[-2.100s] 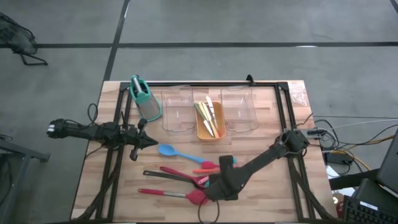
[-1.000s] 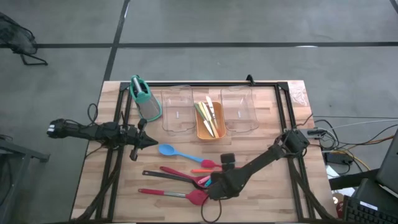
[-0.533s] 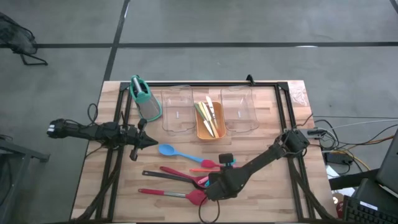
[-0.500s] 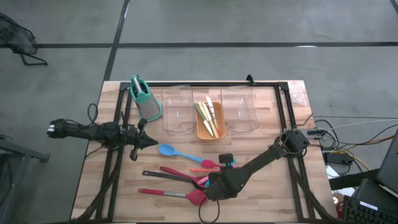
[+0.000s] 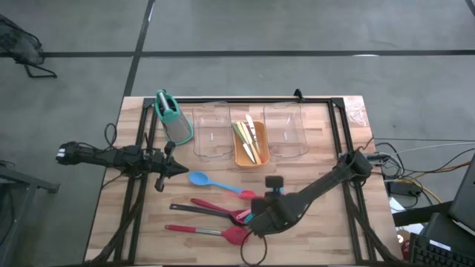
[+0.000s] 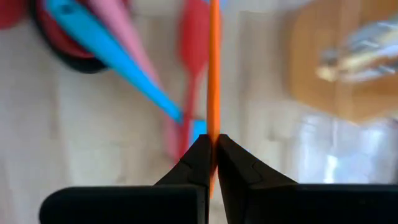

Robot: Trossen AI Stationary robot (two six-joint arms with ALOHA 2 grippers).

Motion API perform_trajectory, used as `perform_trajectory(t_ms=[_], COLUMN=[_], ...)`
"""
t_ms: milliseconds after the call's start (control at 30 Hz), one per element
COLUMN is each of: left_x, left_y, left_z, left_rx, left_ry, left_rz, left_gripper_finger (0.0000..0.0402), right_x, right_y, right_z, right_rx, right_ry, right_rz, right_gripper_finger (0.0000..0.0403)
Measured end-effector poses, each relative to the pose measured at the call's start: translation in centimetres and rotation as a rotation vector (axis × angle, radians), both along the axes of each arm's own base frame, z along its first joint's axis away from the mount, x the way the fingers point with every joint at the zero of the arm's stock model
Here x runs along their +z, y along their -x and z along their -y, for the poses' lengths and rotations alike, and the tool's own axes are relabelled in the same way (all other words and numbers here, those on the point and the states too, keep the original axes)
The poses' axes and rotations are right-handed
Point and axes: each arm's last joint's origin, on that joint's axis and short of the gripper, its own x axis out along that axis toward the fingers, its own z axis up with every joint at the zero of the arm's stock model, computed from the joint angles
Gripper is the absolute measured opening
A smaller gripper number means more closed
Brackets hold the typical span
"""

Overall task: Pick & Place Kitchen Items
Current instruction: Put the orange spatula into the right transparent bin

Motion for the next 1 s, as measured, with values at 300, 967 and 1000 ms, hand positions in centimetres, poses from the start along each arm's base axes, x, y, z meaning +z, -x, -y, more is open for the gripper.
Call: perform_trajectory(t_ms=[300, 967, 1000], left_x=[0.0, 0.0, 0.0], left_y=[0.0, 0.0, 0.0], left_z=[0.0, 0.0, 0.0], left_rx=[0.0, 0.0, 0.0], left_ry=[0.0, 0.0, 0.0], left_rz=[0.001, 0.0, 0.0], left_gripper_finger=[0.0012, 0.0012, 0.0012], right_x=[4.7, 4.3, 4.1], right_y=[2.9, 8.3, 8.5], right_z=[3.1, 13.8, 14.2], right_rx=[-0.283, -0.733, -0.747], right_ry=[0.141, 0.174, 0.175], right_rz=[0.228, 0.358, 0.358], right_gripper_finger=[0.0012, 0.0013, 0.0013])
